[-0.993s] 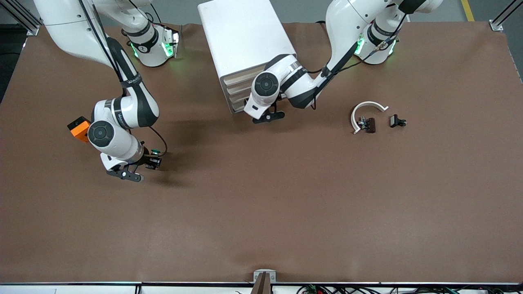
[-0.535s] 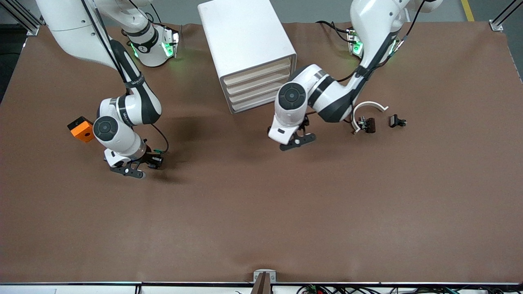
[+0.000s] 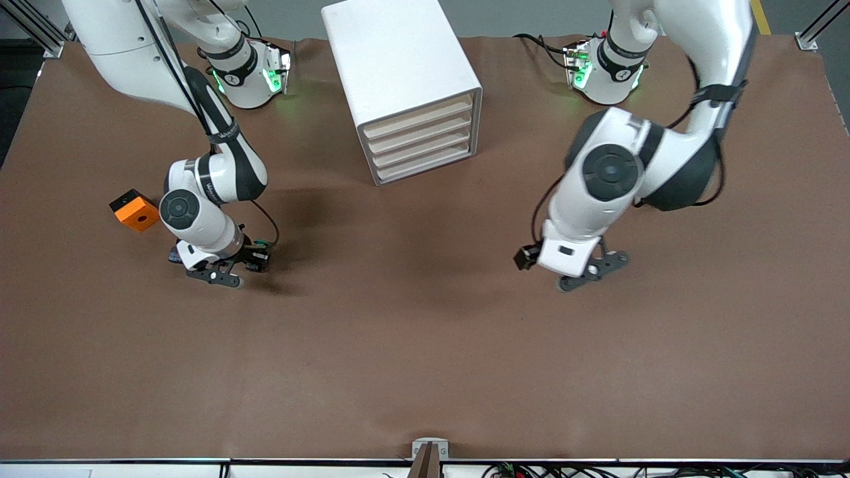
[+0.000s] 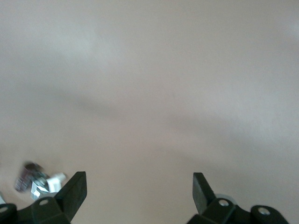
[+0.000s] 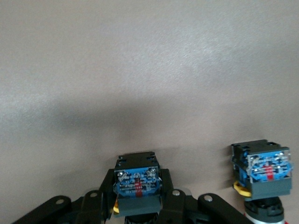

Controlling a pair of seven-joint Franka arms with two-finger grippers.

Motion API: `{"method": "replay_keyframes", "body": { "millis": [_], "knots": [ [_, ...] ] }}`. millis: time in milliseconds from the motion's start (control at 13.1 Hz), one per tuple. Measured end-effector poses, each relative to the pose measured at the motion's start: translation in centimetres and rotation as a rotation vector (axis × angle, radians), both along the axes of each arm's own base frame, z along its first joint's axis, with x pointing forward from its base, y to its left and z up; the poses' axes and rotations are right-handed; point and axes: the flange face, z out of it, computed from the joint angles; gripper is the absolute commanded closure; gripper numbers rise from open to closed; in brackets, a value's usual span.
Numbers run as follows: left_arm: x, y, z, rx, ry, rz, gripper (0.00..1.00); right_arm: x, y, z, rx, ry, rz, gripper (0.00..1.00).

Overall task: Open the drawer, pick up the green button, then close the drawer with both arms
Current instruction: 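Set the green button beside the red button with the right gripper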

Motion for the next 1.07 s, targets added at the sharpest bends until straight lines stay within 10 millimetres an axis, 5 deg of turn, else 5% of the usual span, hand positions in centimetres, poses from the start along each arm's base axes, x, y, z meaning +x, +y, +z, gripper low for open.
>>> {"method": "replay_keyframes", "body": {
  "millis": [229, 305, 382, 611, 840, 1069],
  "knots": [
    [1.5, 6.1, 4.2, 0.002, -0.049, -0.048, 0.00, -0.1, 0.3, -0.3, 0.000, 0.005, 0.006, 1.00],
    [1.7, 8.0, 5.4, 0.007, -0.060, -0.070, 0.00, -0.1, 0.3, -0.3, 0.000, 0.005, 0.006, 0.44],
    [1.7, 9.8, 6.6, 0.015, -0.064, -0.098, 0.00, -0.1, 0.3, -0.3, -0.001, 0.005, 0.004, 0.00],
    [1.2, 13.9, 9.2, 0.039, -0.048, -0.161, 0.00, -0.1, -0.1, -0.4, -0.003, 0.009, -0.004, 0.00],
    [0.1, 15.7, 11.8, 0.056, -0.044, -0.198, 0.00, 0.5, 0.0, 0.2, -0.008, 0.029, -0.005, 0.00],
    [-1.1, 17.7, 14.3, 0.071, -0.048, -0.226, 0.00, 2.7, 0.1, 3.2, -0.025, 0.101, -0.009, 0.00]
  ]
}}
